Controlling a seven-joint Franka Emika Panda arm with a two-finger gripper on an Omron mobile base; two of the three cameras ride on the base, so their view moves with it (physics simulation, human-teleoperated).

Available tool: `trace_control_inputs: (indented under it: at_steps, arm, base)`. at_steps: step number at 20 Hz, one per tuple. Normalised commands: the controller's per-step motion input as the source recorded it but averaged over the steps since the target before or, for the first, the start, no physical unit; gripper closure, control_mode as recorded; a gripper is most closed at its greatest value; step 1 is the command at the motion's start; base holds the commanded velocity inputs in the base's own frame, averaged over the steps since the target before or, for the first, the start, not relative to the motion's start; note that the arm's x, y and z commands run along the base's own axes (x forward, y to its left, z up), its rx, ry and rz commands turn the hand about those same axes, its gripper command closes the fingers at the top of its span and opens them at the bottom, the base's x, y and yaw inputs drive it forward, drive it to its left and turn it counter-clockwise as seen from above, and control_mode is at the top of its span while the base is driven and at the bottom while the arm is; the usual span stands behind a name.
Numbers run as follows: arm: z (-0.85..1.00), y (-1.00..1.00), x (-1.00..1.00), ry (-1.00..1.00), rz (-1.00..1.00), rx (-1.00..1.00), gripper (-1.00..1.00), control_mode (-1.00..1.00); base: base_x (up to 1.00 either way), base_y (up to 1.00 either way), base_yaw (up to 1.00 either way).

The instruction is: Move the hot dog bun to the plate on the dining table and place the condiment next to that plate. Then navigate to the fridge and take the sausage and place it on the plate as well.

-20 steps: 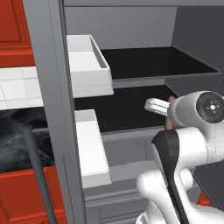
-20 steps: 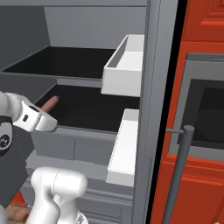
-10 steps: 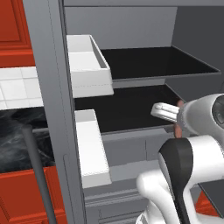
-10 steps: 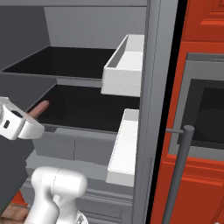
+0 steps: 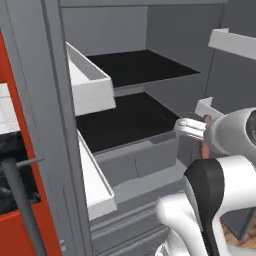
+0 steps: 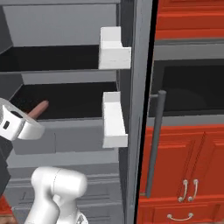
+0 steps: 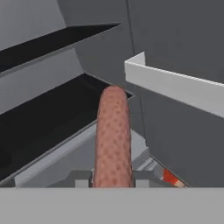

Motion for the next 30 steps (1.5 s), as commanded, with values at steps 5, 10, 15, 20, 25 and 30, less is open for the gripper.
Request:
trace_control_inputs:
  at_steps: [5,10,15,20,25,30]
  arm:
    - [0.0,0.0,0.0,0.0,0.0,0.0,1.0,1.0]
    - [0.0,0.0,0.0,0.0,0.0,0.0,1.0,1.0]
    - [0.0,0.0,0.0,0.0,0.0,0.0,1.0,1.0]
    - [0.0,0.0,0.0,0.0,0.0,0.0,1.0,1.0]
    - [0.0,0.0,0.0,0.0,0.0,0.0,1.0,1.0]
    - [0.0,0.0,0.0,0.0,0.0,0.0,1.0,1.0]
  base:
    - [-0.96,0.0,-0.59]
    - [-1.0,-0.03,-0.57]
    - [-0.84,-0.25,-0.6]
    - [-0.21,-0.59,-0.52]
    - [0.22,-0.59,-0.57]
    - [0.51,-0.43,-0.6]
